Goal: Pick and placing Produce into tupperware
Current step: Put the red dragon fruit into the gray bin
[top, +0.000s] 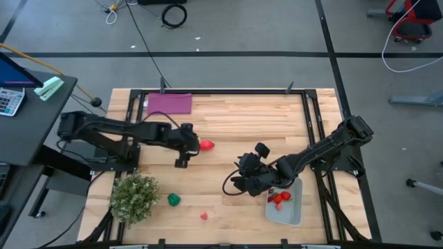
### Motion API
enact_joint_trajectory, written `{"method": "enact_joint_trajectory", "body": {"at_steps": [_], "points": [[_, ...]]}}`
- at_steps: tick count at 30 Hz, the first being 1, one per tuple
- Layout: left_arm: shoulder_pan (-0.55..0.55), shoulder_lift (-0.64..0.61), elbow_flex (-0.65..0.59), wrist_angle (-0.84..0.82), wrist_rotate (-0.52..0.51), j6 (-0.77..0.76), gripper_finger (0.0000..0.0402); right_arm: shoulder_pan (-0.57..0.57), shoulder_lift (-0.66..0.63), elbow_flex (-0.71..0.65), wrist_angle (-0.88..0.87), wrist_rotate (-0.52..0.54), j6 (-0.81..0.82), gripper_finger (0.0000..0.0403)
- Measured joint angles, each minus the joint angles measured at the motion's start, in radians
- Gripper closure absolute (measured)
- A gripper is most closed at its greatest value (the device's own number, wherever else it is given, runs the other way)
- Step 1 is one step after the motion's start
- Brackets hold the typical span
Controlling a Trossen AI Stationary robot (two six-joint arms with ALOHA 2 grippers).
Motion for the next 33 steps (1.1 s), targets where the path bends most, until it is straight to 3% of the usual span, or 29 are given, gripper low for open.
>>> {"method": "enact_joint_trajectory", "body": {"at_steps": [8,15,19,24,33], "points": [[0.069,0.155,-0.003,0.155,0.001,0.069,0.0115,-0.013,0.000,0.000,-0.007,0.000,-0.013,0.0282],[0.129,0.243,-0.003,0.177,0.001,0.084,0.0095,-0.012,0.000,0.000,-0.009,-0.001,-0.005,0.0282],[0.147,0.270,-0.003,0.185,0.008,0.086,0.0090,-0.011,0.000,0.000,-0.009,-0.001,-0.005,0.0282],[0.156,0.271,-0.003,0.194,0.097,0.080,0.0090,-0.011,0.000,0.000,-0.009,-0.001,-0.005,0.0282],[0.155,0.304,0.000,0.248,0.103,0.055,0.0090,-0.011,0.000,0.000,-0.008,-0.001,-0.004,0.0282]]}}
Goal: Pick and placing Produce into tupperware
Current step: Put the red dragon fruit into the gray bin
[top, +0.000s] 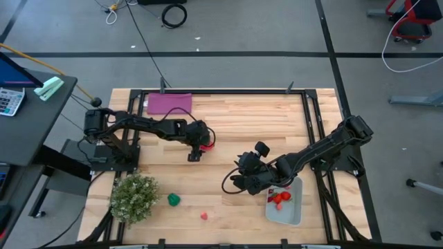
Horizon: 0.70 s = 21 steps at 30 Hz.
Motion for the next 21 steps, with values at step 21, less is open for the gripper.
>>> {"method": "enact_joint_trajectory", "body": {"at_steps": [21], "points": [[0.000,0.085,-0.001,0.089,-0.001,-0.034,0.0142,0.000,0.000,0.000,-0.006,0.000,0.001,0.0282]]}}
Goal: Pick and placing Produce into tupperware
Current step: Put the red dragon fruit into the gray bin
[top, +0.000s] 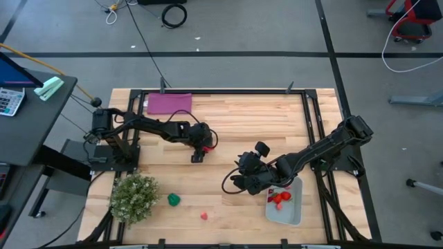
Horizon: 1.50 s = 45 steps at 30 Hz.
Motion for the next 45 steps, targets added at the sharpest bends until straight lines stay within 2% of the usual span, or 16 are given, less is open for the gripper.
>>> {"method": "enact_joint_trajectory", "body": {"at_steps": [5,9,17,20,23,25,29,31,38,42,45], "points": [[0.000,0.000,0.022,-0.002,0.000,-0.029,0.0180,0.000,0.000,0.000,0.000,0.053,0.000,0.0282],[-0.002,0.000,0.054,-0.004,0.000,-0.030,0.0180,0.016,-0.034,0.004,-0.058,0.081,0.019,0.0282],[-0.065,0.000,0.151,-0.084,0.000,-0.017,0.0170,0.149,-0.208,0.014,-0.244,0.061,0.240,0.0282],[-0.099,0.000,0.205,-0.088,0.000,-0.017,0.0179,0.205,-0.280,0.014,-0.338,-0.034,0.359,0.0284],[-0.130,0.000,0.261,-0.093,0.000,-0.016,0.0179,0.270,-0.317,0.014,-0.424,-0.137,0.556,0.0297],[-0.150,0.000,0.302,-0.093,0.000,-0.013,0.0178,0.318,-0.317,0.014,-0.475,-0.180,0.699,0.0317],[-0.192,0.000,0.381,-0.091,0.000,0.037,0.0169,0.405,-0.271,0.014,-0.557,-0.352,0.942,0.0375],[-0.213,0.000,0.417,-0.090,0.000,0.053,0.0171,0.450,-0.234,0.014,-0.599,-0.400,1.047,0.0394],[-0.260,-0.001,0.482,-0.060,0.001,0.054,0.0174,0.576,-0.129,0.014,-0.701,-0.453,1.411,0.0398],[-0.282,-0.001,0.482,-0.004,0.000,0.055,0.0172,0.637,-0.082,0.014,-0.741,-0.645,1.552,0.0398],[-0.293,-0.001,0.482,0.042,0.001,0.055,0.0175,0.666,-0.065,0.014,-0.742,-0.757,1.580,0.0399]]}}
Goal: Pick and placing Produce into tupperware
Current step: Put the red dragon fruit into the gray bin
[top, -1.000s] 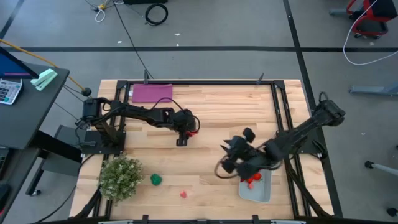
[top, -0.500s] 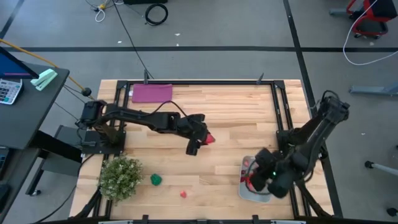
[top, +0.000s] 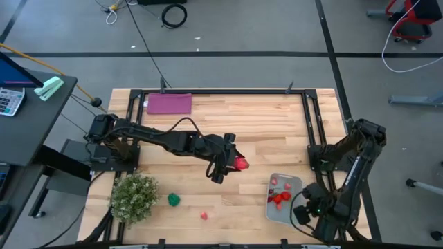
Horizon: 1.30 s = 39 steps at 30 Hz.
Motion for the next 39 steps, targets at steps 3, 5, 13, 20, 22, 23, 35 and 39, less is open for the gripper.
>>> {"method": "enact_joint_trajectory", "body": {"at_steps": [3,5,13,20,22,23,35,39], "points": [[-0.009,0.000,0.000,0.048,0.001,0.000,0.0174,0.003,0.018,0.000,0.001,0.002,-0.003,0.0400],[-0.015,0.000,0.000,0.065,0.000,0.000,0.0172,0.001,0.029,-0.017,0.001,-0.024,-0.006,0.0400],[-0.029,0.000,0.000,0.075,0.002,0.003,0.0174,-0.005,0.089,-0.112,0.128,-0.074,0.000,0.0401],[-0.027,0.000,0.000,0.078,-0.001,0.044,0.0172,-0.031,0.094,-0.158,0.169,0.003,-0.010,0.0402],[-0.026,0.000,0.000,0.078,-0.001,0.051,0.0174,-0.048,0.094,-0.167,0.168,0.019,-0.012,0.0402],[-0.027,0.000,0.000,0.078,-0.001,0.051,0.0174,-0.056,0.093,-0.175,0.174,0.025,-0.013,0.0403],[-0.019,0.000,0.000,0.053,-0.001,0.052,0.0175,-0.178,0.091,-0.293,0.360,0.261,-0.121,0.0403],[-0.018,0.000,-0.002,0.017,-0.001,0.024,0.0171,-0.244,0.092,-0.286,0.377,0.357,-0.203,0.0403]]}}
